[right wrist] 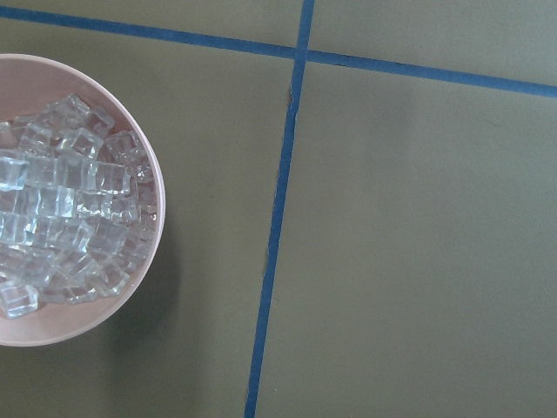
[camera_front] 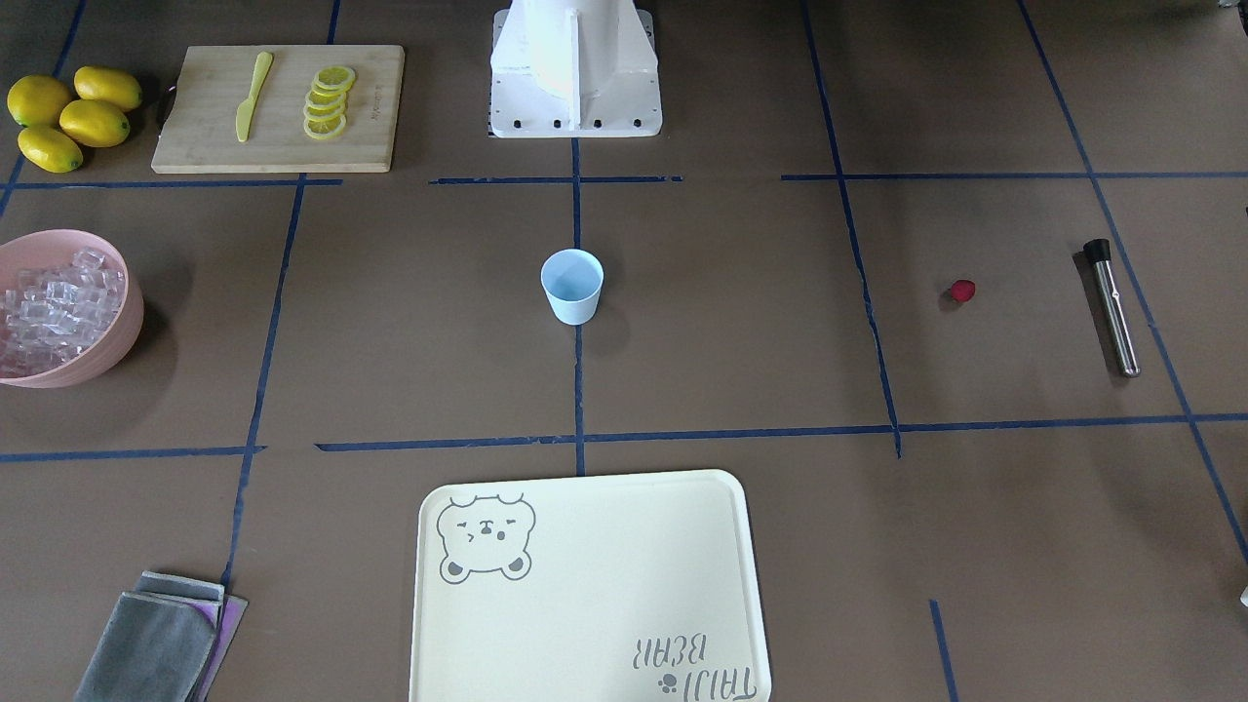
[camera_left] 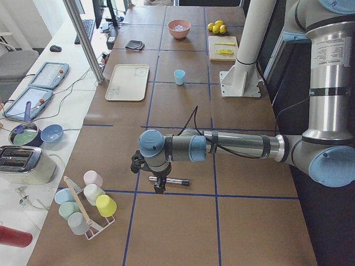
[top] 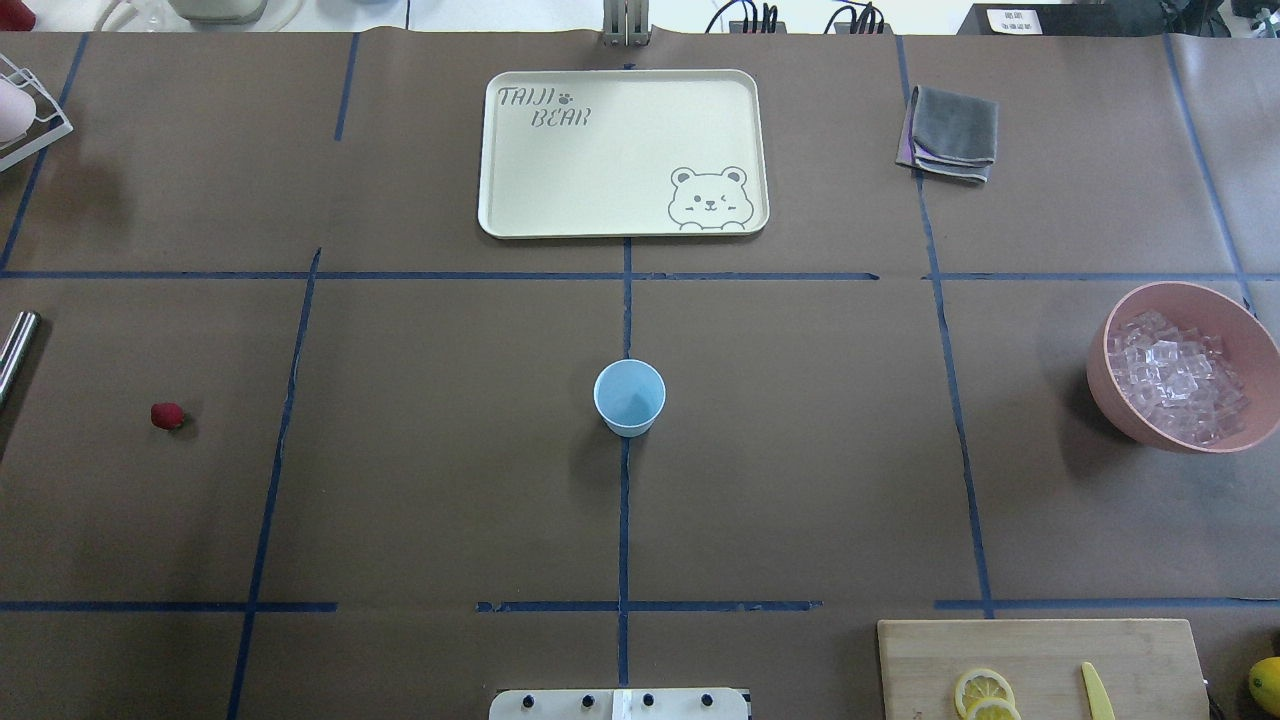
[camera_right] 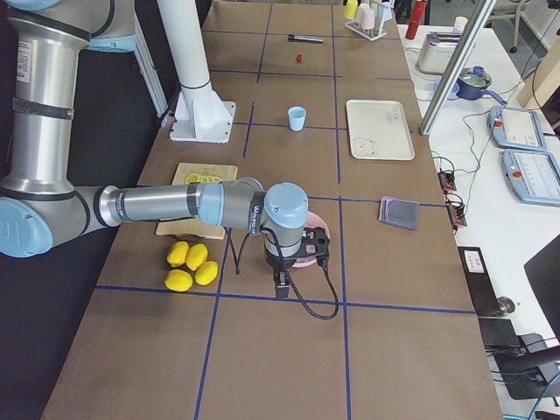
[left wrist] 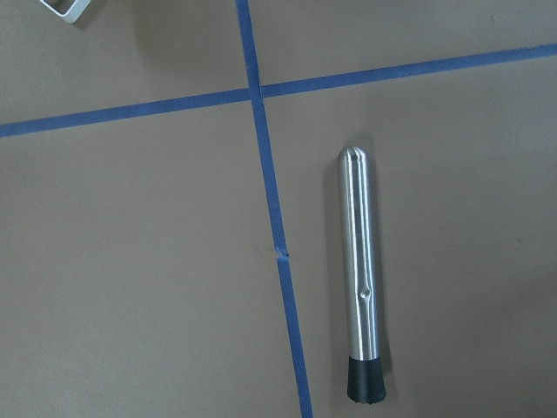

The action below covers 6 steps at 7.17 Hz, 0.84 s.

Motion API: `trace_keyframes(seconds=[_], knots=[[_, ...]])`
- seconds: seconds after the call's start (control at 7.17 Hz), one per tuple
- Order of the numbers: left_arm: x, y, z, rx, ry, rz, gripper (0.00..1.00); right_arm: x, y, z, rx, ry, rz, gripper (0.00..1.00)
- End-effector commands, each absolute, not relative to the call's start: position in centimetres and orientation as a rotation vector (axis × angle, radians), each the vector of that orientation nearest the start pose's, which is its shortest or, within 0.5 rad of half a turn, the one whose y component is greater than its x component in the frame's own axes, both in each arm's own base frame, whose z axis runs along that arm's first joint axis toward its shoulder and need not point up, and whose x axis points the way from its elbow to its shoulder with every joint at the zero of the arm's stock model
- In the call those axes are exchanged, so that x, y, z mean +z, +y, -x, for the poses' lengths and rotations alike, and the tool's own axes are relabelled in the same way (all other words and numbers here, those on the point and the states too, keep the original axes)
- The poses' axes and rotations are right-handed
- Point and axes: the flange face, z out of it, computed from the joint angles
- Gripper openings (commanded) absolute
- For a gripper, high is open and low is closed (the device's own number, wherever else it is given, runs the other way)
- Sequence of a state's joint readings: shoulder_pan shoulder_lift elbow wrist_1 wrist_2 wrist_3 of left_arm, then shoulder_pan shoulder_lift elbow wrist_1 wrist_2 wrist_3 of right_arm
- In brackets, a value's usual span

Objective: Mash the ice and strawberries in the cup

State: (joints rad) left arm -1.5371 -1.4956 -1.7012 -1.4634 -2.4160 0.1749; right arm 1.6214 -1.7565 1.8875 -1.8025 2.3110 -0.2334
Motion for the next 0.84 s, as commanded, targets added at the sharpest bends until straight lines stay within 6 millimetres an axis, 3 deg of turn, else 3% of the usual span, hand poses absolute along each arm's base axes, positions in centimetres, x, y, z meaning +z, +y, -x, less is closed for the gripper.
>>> trace_keyframes(seconds=[0.0,0.42,0.7], knots=[[63.6,-45.8,4.3,0.177,0.847,-0.013,1.0,61.2,-39.8,-8.6,-0.137,-0.747,-0.011,1.0],[63.5,-45.8,4.3,0.175,0.847,-0.014,1.0,60.5,-40.3,-8.7,-0.143,-0.745,-0.025,1.0],[63.5,-45.8,4.3,0.174,0.847,-0.013,1.0,58.6,-42.1,-8.6,-0.126,-0.742,-0.053,1.0]])
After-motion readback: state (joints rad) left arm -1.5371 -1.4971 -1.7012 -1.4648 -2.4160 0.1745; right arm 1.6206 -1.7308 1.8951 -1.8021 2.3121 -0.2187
